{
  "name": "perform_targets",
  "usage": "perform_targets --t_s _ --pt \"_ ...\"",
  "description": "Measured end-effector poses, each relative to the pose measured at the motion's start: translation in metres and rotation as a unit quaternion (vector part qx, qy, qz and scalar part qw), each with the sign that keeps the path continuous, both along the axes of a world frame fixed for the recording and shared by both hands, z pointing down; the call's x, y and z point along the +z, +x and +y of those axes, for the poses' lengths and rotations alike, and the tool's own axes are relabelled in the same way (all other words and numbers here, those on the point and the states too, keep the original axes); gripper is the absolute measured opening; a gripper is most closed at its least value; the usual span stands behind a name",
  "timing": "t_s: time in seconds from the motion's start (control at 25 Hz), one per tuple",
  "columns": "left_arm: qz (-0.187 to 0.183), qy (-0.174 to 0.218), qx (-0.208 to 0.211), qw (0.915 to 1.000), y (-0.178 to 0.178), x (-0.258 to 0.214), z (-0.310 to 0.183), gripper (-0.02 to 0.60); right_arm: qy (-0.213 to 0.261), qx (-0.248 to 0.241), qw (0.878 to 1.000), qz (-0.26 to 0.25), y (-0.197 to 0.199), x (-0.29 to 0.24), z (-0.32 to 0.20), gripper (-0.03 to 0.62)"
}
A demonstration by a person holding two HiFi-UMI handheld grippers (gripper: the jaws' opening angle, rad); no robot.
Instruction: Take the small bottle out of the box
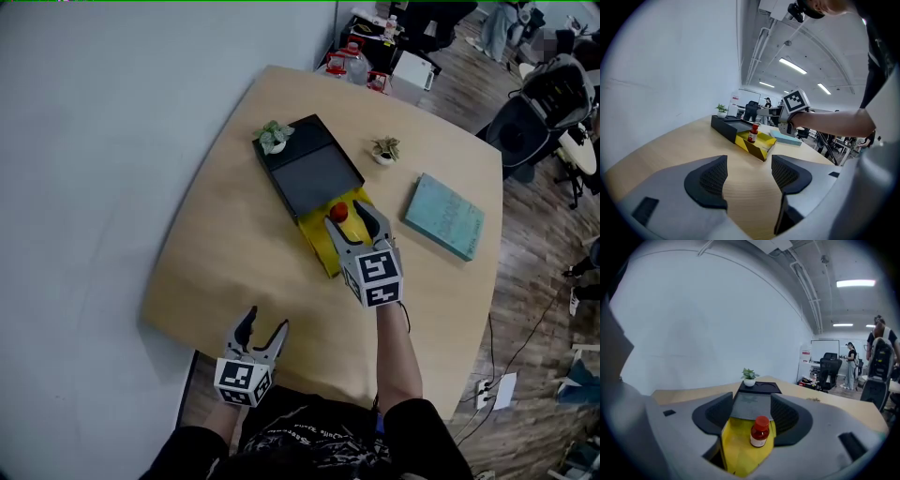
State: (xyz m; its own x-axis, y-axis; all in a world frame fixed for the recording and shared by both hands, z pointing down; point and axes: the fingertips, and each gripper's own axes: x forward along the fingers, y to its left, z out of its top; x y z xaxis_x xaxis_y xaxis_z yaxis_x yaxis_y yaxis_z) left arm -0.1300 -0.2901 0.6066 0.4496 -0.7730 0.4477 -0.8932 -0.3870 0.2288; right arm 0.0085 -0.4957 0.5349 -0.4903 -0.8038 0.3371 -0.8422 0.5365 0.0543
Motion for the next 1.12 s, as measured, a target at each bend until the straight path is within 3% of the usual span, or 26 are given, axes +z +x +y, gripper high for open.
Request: perform_targets --t_s 0.32,0.64,0.84,1.12 --pt "-0.029 -0.015 0.051 0.9982 0.014 0.016 -0.009 0.301 -0.033 0.013 0.999 -0.002 0.006 0.052 -0.03 0.252" --pt "-0.02 -0.033 0.044 0.9983 0.013 0.026 -0.024 0.301 -0.061 0.018 0.998 -0.002 0.009 0.082 -0.045 0.252" --pt "-0.018 -0.04 0.041 0.9982 0.014 0.03 -0.029 0.301 -0.053 0.018 0.998 0.023 0.01 0.088 -0.047 0.16" --pt "-0.018 -0.04 0.038 0.9983 0.012 0.03 -0.027 0.301 -0.057 0.023 0.998 0.008 0.01 0.087 -0.046 0.152"
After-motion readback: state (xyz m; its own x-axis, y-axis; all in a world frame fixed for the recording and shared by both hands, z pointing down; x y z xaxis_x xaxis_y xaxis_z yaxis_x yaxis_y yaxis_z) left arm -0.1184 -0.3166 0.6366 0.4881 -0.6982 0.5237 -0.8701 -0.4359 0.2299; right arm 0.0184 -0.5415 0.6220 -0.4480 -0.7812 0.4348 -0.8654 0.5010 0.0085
